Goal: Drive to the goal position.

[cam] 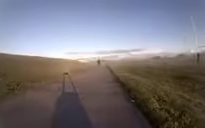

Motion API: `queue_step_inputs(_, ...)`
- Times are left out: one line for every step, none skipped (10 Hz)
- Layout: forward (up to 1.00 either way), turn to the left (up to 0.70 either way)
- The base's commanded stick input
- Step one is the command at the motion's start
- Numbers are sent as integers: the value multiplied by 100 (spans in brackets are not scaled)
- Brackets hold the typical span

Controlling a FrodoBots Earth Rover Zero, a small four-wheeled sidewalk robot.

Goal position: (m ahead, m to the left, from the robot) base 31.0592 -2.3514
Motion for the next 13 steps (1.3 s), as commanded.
queue_step_inputs(70, 0)
queue_step_inputs(70, 0)
queue_step_inputs(70, 0)
queue_step_inputs(70, 0)
queue_step_inputs(70, 0)
queue_step_inputs(70, 0)
queue_step_inputs(70, 0)
queue_step_inputs(70, 0)
queue_step_inputs(70, 0)
queue_step_inputs(70, 0)
queue_step_inputs(70, 0)
queue_step_inputs(70, 0)
queue_step_inputs(70, 0)
